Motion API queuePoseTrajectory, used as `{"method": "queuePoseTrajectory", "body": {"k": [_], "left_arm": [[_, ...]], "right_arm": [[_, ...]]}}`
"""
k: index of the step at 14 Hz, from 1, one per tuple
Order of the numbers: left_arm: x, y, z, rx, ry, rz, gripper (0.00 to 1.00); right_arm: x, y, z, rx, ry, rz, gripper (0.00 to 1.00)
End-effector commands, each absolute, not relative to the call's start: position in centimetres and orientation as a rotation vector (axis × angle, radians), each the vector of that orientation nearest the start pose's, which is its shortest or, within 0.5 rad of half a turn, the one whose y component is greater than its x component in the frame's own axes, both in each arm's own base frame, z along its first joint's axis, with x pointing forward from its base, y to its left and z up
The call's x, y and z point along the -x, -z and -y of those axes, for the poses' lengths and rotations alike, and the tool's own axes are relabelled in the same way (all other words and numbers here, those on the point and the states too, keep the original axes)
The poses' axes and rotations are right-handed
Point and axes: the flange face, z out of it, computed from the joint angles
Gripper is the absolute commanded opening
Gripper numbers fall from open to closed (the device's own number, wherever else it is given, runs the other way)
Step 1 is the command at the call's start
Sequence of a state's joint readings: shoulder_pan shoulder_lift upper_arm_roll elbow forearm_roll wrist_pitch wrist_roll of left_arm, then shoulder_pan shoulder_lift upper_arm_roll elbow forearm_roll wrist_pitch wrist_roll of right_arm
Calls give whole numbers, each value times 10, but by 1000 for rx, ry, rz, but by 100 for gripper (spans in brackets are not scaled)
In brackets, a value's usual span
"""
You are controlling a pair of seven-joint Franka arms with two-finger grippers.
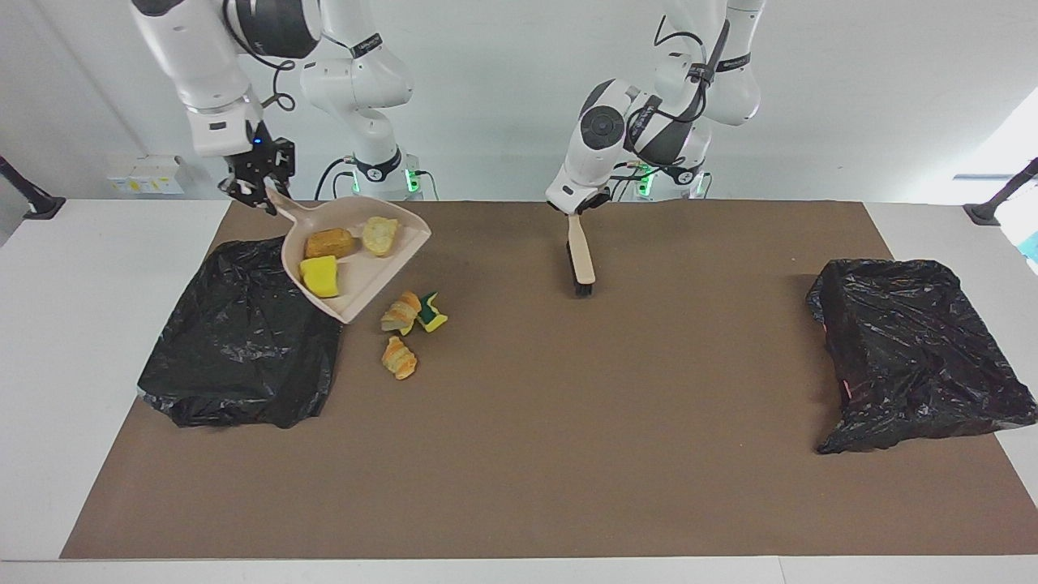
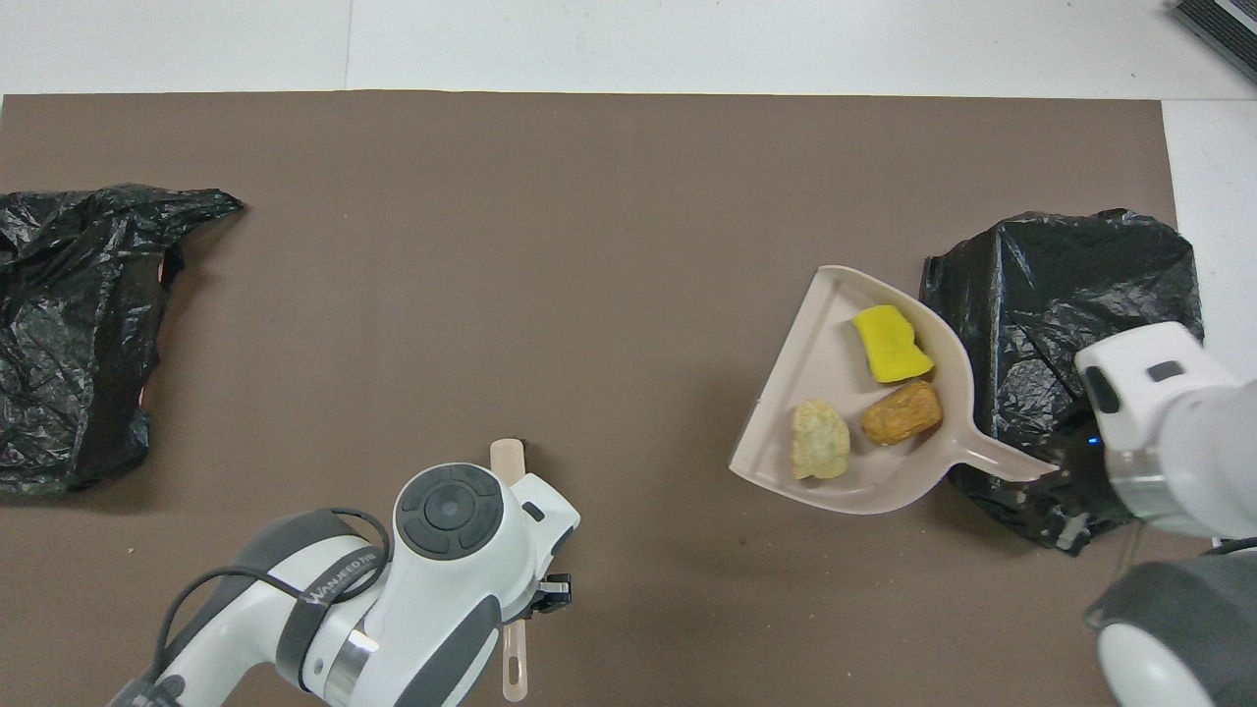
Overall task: Sweep and dump trash in bin
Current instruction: 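Carry the dustpan to the black bag and tip it with the right gripper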
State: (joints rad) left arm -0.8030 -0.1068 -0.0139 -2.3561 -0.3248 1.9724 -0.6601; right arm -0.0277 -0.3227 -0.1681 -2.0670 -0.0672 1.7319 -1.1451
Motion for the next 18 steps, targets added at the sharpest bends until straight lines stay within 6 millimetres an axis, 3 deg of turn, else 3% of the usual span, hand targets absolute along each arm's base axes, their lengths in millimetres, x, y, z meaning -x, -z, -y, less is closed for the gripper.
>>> {"method": "queuePoseTrajectory", "body": {"k": [1,2,3,6,8,10,13,15,16,18], "left_arm": [[-288,-345,345,3134,-606,66,13],[-287,-342,343,3130,-607,72,27],[-286,-340,340,3123,-614,79,99],[-295,-345,342,3126,-613,127,100],[-321,-357,333,3150,-603,179,100],[-362,-375,303,3165,-591,292,100],[-420,-400,257,3219,-521,353,100],[-448,-421,229,3267,-451,373,100],[-461,-434,216,3287,-400,365,100],[-485,-453,189,3260,-245,163,100]], "right_arm": [[-454,-579,167,2908,-114,1477,0],[-464,-586,180,2967,-147,1523,0],[-474,-590,187,3000,-179,1596,0],[-484,-583,202,2985,-311,1763,0],[-482,-573,213,2932,-429,1889,0],[-486,-561,215,2830,-574,2121,0],[-496,-556,199,2705,-745,2322,0],[-498,-550,192,2618,-834,2416,0],[-500,-550,187,2571,-871,2470,0],[-511,-552,163,2468,-988,2627,0]]}}
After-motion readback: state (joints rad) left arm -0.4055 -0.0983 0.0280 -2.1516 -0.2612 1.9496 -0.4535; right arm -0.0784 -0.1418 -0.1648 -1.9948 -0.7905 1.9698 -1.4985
